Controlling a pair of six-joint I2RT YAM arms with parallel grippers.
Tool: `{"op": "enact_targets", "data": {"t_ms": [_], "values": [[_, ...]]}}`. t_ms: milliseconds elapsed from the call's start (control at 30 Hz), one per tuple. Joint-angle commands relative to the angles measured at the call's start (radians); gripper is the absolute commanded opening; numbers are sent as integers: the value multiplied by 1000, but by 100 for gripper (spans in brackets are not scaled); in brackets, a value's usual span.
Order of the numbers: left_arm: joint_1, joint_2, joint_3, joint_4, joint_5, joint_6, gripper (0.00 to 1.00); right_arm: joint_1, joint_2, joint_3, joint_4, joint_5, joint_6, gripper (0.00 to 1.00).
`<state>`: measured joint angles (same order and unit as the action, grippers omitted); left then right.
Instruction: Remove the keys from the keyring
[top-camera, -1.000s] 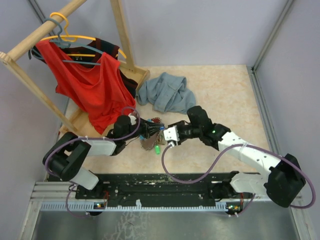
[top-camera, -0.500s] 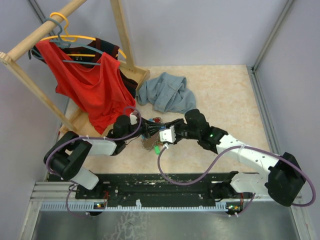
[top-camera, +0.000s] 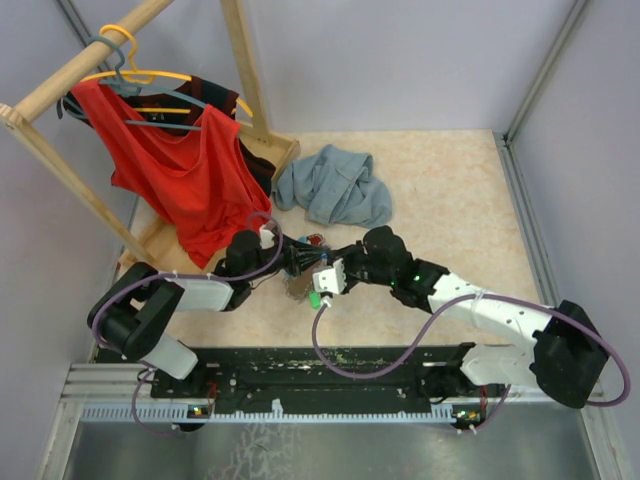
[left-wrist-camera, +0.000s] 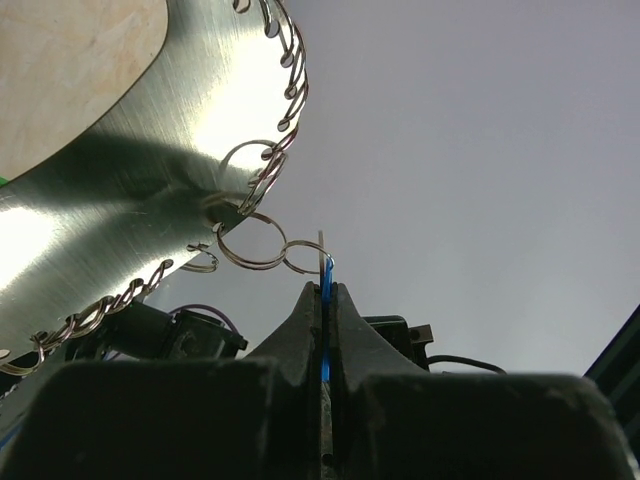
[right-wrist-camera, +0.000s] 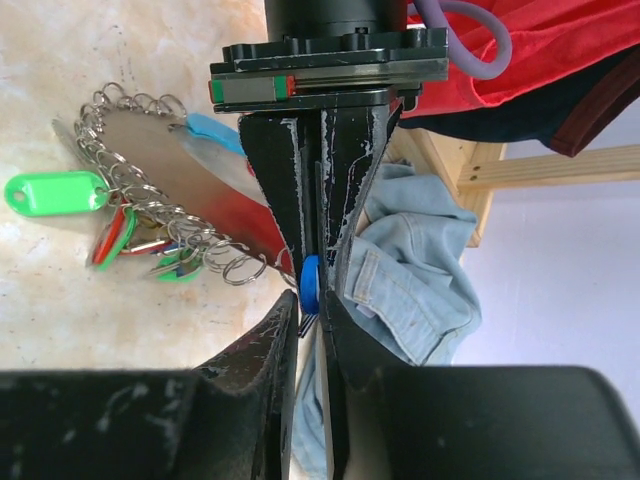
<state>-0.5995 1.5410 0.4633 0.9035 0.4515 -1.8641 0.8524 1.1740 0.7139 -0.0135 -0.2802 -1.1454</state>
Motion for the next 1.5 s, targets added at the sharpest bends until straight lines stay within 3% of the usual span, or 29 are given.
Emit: {"op": "enact_targets", "data": {"t_ms": [0, 100, 333, 567, 900, 1000, 1167, 1333, 1467], "values": [[4, -16, -4, 126, 11, -19, 0, 21, 10, -13, 54, 51, -29, 11], [4, -15, -11, 145, 8, -23, 0, 25, 13, -14, 62, 63, -30, 1], [4, 25, -47, 349, 15, -25, 41, 21, -3, 30, 11, 37, 50, 0], [11, 33, -124, 516, 30, 72, 47, -55, -28, 117, -90, -133, 198, 0], [17, -103, -252, 498, 20, 317, 51, -113, -28, 182, -160, -268, 295, 0], [20, -185, -271, 427, 9, 472, 49, -129, -26, 202, -182, -307, 318, 0], [21, -457, -216, 6, -107, 985, 50, -178, -23, 250, -234, -420, 363, 0], [21, -673, -253, 113, -57, 1381, 66, -216, 8, 310, -317, -536, 388, 0], [21, -696, -310, 258, -34, 1592, 83, -229, 28, 344, -364, -593, 403, 0]]}}
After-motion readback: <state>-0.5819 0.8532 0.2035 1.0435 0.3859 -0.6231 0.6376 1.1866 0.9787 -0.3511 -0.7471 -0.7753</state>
